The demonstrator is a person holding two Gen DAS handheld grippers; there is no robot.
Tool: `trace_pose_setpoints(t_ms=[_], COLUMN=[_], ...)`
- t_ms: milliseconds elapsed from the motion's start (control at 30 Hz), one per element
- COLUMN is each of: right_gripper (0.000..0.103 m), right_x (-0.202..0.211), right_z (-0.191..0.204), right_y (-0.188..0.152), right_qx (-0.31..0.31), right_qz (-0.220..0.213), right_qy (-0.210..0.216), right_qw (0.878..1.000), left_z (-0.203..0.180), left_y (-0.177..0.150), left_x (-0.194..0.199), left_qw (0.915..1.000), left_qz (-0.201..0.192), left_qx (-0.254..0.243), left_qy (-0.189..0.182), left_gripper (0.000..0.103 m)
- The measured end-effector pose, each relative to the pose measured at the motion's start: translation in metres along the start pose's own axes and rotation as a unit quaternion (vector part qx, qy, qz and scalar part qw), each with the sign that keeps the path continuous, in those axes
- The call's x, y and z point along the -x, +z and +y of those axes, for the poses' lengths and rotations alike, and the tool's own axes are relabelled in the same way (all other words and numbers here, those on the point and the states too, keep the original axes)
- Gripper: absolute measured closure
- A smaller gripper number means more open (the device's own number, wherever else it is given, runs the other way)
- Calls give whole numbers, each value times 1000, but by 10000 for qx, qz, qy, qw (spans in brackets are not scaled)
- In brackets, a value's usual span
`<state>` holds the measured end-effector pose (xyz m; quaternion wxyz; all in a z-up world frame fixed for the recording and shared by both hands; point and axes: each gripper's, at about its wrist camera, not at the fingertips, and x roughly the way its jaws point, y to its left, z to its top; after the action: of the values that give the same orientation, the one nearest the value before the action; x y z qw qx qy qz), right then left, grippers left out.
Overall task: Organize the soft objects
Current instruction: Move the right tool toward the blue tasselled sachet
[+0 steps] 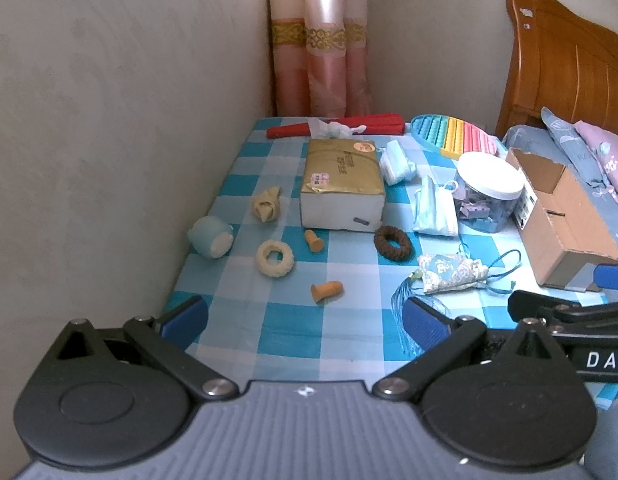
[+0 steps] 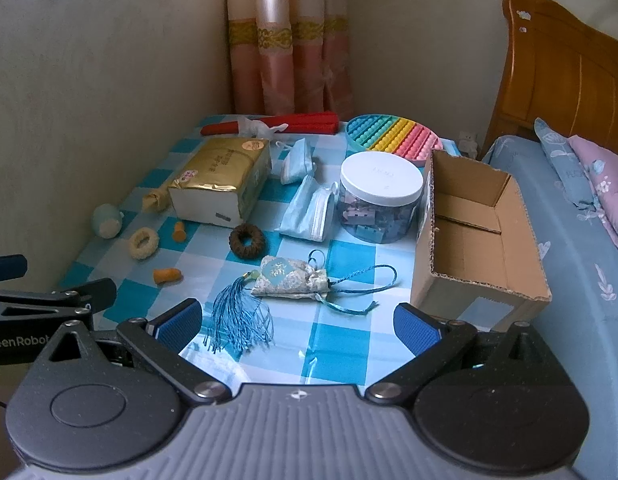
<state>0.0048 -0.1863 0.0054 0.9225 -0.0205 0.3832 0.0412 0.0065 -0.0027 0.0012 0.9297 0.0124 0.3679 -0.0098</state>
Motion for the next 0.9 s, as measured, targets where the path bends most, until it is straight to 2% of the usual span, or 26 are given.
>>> trace_pose_setpoints(t_ms=[300,400,533,767,900], right_gripper=[0,0,0,0,0], right_x=[-13,-17,-24,-50,-66], right_z=[4,5,4,0,-4], right_y=[-5,-6,-8,-19,-29], right_qx=[368,468,488,748,890], right_qz=[8,-15,-18,101,187], right_qy=[9,20,130,176,170], right_qw=[9993,9989,9987,9970,9957], left_z=[-3,0,3,4,10], left_y=[-9,-11,-14,-22,-23], left_x=[-10,-16,-28,-55,-71], left_qw=[9994,9994,9994,9995,9995], left_qz=[-253,-256,-205,1,161], left_qx=[-227,-207,-155,-201,-23], left_qy=[49,-58,-243,-231,-270], left_gripper=[1,1,1,1,1])
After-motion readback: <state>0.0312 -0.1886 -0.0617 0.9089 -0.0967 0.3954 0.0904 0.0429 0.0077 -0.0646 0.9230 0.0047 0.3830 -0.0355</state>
